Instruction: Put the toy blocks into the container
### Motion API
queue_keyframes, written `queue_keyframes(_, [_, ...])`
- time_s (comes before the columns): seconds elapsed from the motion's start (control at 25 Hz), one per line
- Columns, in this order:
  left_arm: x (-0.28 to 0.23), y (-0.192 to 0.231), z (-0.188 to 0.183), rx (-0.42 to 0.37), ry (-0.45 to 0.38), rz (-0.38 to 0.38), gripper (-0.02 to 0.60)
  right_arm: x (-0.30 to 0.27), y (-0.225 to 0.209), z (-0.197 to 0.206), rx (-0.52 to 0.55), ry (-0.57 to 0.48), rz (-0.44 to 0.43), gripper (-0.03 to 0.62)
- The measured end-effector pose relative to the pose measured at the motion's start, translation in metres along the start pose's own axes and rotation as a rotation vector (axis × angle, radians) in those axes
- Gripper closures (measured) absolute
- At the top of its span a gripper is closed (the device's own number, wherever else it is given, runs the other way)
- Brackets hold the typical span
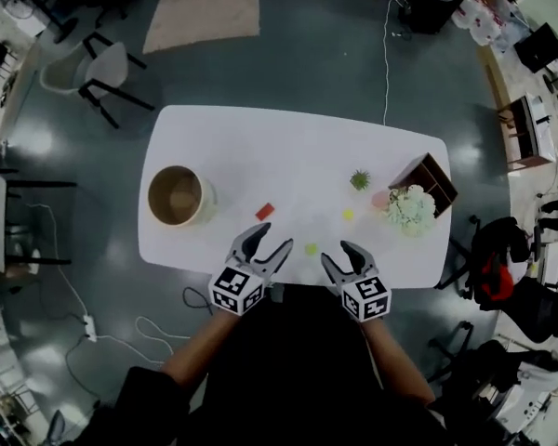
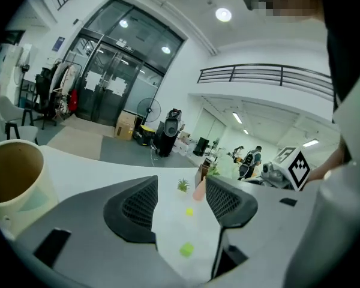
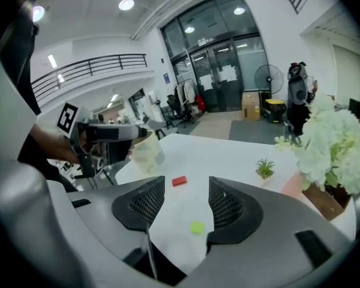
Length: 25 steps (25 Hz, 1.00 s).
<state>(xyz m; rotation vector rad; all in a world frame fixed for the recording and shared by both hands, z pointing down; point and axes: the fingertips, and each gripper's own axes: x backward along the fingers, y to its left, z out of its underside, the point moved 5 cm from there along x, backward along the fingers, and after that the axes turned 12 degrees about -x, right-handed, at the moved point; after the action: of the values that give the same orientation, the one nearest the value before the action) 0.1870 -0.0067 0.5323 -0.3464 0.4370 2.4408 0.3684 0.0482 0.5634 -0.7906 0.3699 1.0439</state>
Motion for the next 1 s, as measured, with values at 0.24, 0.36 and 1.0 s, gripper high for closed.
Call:
queue_keyframes(0.24, [0.006, -0.008, -0.004, 0.013, -0.009, -0.157, 0.354, -0.032, -0.019, 0.020, 0.107, 0.119, -0.129, 0.396])
queue_keyframes(0.36, [0.007, -0.016, 0.000, 0.028, 0.007, -0.201, 0.354, -0.049, -0.030, 0.038, 0.172, 0.215, -0.180, 0.396])
queue_keyframes(1.0, [0.043, -0.011, 0.016, 0.071, -0.008, -0.338, 0.354, -0.114, -0.049, 0.116, 0.488, 0.522, -0.296, 0.395])
